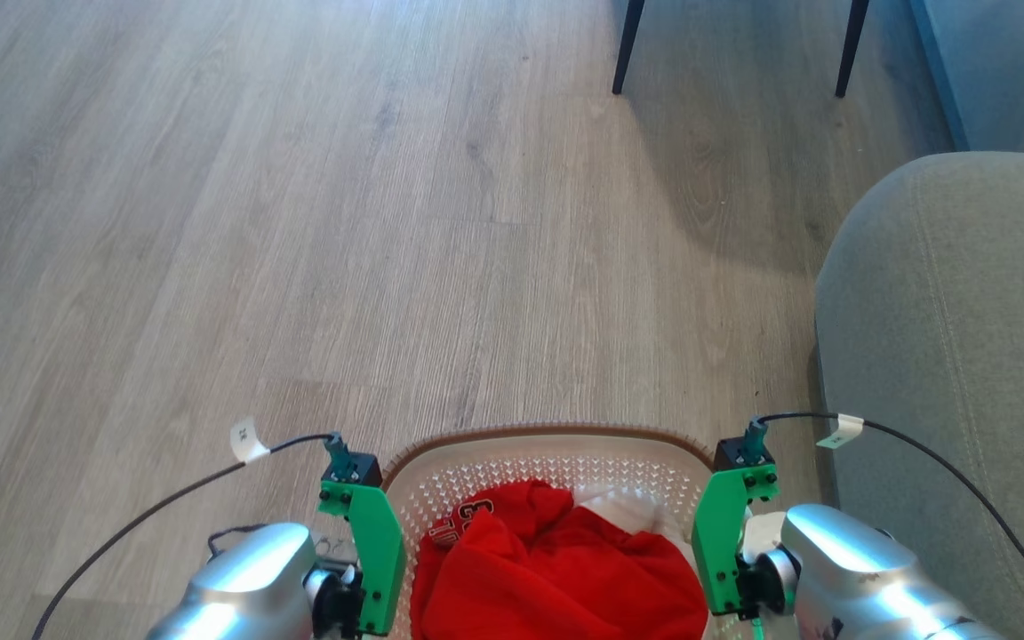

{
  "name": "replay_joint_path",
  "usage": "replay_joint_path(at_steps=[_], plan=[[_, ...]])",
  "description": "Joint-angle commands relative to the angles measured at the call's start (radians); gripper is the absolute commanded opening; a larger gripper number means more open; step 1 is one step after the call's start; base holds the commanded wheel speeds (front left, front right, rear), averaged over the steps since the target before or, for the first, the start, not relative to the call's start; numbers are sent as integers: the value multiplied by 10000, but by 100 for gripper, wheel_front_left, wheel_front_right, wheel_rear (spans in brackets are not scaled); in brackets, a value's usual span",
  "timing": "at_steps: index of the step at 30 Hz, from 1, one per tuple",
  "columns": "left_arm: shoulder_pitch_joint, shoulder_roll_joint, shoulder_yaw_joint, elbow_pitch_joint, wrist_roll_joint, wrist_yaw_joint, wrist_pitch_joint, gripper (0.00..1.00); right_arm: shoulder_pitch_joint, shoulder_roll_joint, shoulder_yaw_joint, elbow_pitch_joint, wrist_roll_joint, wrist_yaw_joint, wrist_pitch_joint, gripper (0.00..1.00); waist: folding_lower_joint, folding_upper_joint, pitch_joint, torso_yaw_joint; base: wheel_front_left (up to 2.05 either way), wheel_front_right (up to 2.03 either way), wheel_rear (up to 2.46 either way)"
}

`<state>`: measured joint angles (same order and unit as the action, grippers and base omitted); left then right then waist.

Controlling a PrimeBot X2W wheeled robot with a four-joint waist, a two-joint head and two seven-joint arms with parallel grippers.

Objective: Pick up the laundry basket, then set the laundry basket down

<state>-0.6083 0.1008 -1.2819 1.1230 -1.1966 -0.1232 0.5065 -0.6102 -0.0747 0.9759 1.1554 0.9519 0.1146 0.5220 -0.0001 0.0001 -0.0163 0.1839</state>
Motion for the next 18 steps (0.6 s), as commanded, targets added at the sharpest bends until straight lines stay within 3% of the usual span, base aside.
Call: replay_joint_path(at_steps=[1, 18], plan=[[-494, 89, 18, -236, 252, -75, 62, 0, -311, 245, 298, -387, 27, 161, -112, 0, 1, -1, -34, 24, 0, 0, 0], [-432, 71, 17, -202, 245, -75, 117, 0, -428, 245, 993, -218, 694, 161, -429, 0, 1, -1, -29, 16, 0, 0, 0]])
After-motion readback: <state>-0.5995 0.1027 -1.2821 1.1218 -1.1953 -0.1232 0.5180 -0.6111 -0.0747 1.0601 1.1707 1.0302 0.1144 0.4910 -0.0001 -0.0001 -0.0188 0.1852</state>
